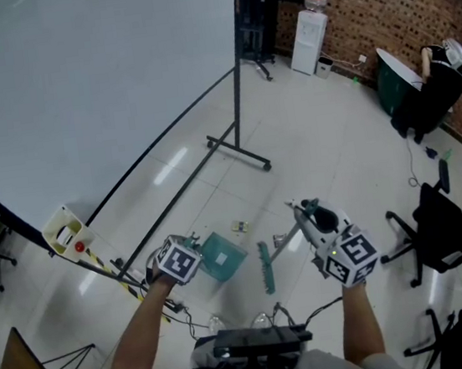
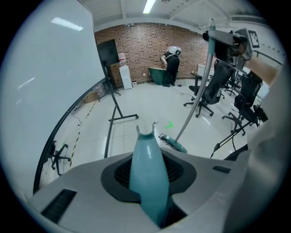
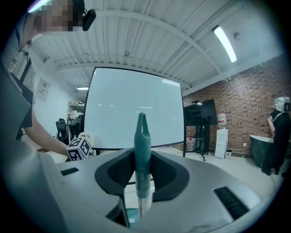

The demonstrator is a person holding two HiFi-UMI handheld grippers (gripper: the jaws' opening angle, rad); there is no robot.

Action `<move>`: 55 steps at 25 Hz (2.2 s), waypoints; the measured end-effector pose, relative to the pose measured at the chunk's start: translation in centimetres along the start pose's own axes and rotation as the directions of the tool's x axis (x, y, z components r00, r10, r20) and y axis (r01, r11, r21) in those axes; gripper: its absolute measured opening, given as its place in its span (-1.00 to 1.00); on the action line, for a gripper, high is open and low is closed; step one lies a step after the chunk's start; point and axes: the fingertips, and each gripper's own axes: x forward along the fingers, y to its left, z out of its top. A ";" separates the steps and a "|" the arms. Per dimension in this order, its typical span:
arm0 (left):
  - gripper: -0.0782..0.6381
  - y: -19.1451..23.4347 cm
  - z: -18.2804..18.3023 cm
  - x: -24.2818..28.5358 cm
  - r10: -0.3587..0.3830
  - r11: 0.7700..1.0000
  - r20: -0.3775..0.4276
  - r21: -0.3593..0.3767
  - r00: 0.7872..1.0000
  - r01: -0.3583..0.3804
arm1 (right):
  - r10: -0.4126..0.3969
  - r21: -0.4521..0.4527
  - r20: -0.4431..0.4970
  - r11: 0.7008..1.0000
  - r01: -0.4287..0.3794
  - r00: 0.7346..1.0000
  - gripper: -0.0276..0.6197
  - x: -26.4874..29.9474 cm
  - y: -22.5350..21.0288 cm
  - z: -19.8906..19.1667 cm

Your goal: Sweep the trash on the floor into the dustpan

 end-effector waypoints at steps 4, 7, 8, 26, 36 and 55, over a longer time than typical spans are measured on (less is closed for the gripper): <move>-0.49 0.2 -0.5 0.1 0.008 1.000 -0.024 -0.004 1.000 -0.009 | 0.000 -0.001 -0.006 1.000 0.000 1.000 -0.62 0.1 -0.2 -0.1; -0.49 0.3 -0.8 0.2 0.015 1.000 -0.043 -0.003 0.999 -0.015 | -0.002 0.006 -0.016 1.000 0.002 1.000 -0.62 0.1 -0.7 -0.5; -0.49 0.2 -0.9 0.4 0.006 1.000 -0.043 -0.001 0.999 -0.006 | -0.003 0.010 -0.020 1.000 0.003 1.000 -0.62 0.1 -0.9 -0.8; -0.49 5.1 -7.4 7.7 0.007 0.993 -0.225 0.114 0.974 0.020 | 0.023 0.093 -0.151 0.996 -0.009 0.988 -0.62 2.0 -4.9 -8.5; -0.49 8.8 -6.8 10.3 -0.065 0.983 -0.262 0.149 0.963 0.107 | -0.028 0.099 -0.218 0.994 0.051 0.976 -0.62 9.3 -7.8 -11.6; -0.49 9.8 -3.9 11.9 -0.050 0.981 -0.254 0.169 0.966 0.095 | 0.260 0.133 -0.245 0.963 -0.233 0.934 -0.63 33.2 -5.3 -20.1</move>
